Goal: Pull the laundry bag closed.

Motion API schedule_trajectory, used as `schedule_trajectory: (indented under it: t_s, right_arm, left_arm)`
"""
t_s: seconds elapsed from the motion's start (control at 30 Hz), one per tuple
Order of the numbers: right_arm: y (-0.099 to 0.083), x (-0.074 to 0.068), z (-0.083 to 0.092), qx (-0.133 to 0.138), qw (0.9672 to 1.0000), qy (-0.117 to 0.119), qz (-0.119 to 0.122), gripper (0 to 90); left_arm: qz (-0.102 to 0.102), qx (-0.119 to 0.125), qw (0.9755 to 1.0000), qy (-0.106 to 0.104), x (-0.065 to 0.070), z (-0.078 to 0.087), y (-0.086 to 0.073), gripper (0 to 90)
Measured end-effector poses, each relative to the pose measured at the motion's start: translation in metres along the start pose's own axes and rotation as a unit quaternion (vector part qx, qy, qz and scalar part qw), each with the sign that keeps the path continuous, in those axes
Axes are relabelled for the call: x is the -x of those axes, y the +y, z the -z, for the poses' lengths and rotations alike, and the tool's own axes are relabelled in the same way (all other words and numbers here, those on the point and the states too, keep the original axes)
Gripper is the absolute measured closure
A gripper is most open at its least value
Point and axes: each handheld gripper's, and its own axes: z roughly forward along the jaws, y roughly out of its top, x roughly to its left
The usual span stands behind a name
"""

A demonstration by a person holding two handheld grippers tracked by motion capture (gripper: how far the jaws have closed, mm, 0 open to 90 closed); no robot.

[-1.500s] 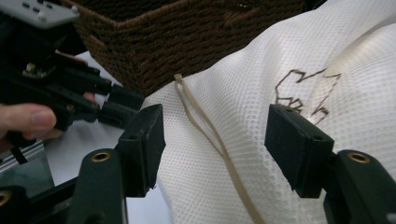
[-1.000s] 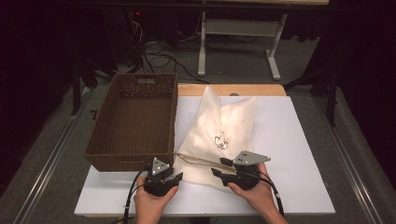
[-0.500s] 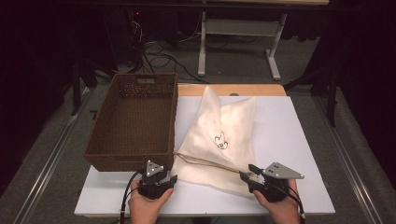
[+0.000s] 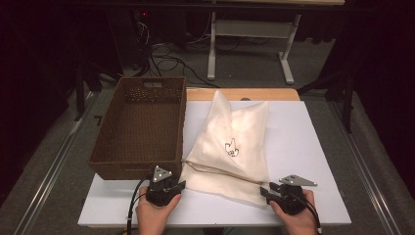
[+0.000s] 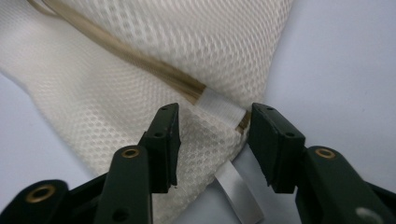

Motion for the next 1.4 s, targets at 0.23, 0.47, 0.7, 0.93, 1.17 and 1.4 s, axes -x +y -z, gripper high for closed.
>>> schedule_trajectory:
  t_s: [0.23, 0.47, 0.7, 0.93, 1.17, 1.4]
  right_arm:
    - [-0.002, 0.005, 0.001, 0.003, 0.9998, -0.016, -0.008, 80.1]
    - [0.001, 0.021, 0.004, -0.003, 0.9999, -0.003, -0.014, 84.9]
    - [0.001, 0.038, 0.009, 0.005, 0.9995, -0.017, -0.025, 86.0]
    - [0.002, 0.043, 0.016, 0.035, 0.9989, -0.01, -0.031, 74.8]
    - [0.009, 0.016, 0.028, 0.088, 0.9957, 0.022, 0.018, 66.1]
    - [0.021, -0.01, 0.031, 0.125, 0.9884, 0.064, 0.058, 60.7]
  left_arm:
    - [-0.023, -0.012, 0.9995, -0.019, 0.009, -0.001, 0.0, 83.8]
    - [-0.034, -0.024, 0.9979, -0.05, 0.022, 0.006, -0.002, 86.7]
    - [-0.049, -0.036, 0.9952, -0.077, 0.042, 0.011, -0.013, 86.8]
    - [-0.033, -0.02, 0.9957, -0.083, 0.037, 0.013, -0.011, 68.5]
    - [-0.016, -0.015, 0.9953, -0.094, 0.026, -0.001, -0.002, 50.5]
    - [-0.017, -0.036, 0.993, -0.111, 0.032, -0.017, 0.007, 41.7]
